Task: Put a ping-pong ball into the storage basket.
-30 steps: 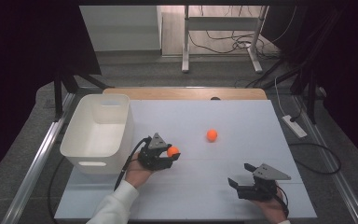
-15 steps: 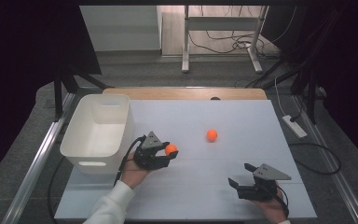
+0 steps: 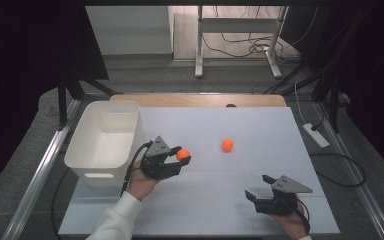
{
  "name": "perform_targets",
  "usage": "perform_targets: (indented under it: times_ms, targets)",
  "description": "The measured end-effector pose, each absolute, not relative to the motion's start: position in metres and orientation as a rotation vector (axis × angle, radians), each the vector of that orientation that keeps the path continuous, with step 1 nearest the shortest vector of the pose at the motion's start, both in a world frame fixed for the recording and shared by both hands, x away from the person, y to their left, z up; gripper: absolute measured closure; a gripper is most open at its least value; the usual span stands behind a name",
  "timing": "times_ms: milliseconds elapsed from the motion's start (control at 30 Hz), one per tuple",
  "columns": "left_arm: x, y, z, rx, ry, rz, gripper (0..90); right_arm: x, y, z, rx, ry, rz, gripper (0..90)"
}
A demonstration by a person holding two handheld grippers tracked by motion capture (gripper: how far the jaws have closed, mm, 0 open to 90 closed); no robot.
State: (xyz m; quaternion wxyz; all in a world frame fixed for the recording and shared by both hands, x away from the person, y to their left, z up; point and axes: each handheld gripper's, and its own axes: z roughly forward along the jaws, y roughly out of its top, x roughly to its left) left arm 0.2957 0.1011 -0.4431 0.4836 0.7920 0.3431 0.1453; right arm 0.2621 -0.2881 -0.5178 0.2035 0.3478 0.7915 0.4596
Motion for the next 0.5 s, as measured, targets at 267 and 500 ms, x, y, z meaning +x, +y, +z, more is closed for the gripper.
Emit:
perform_targets:
  times_ms: [267,500]
  targets:
    - [0.295,0.104,-0.433,1.91,0.826,0.361,50.9,0.262,-0.288,-0.518,0.968,2.208,1.28,13.3]
    - [0.296,0.108,-0.425,1.888,0.831,0.365,50.8,0.262,-0.289,-0.518,0.973,2.206,1.278,13.3]
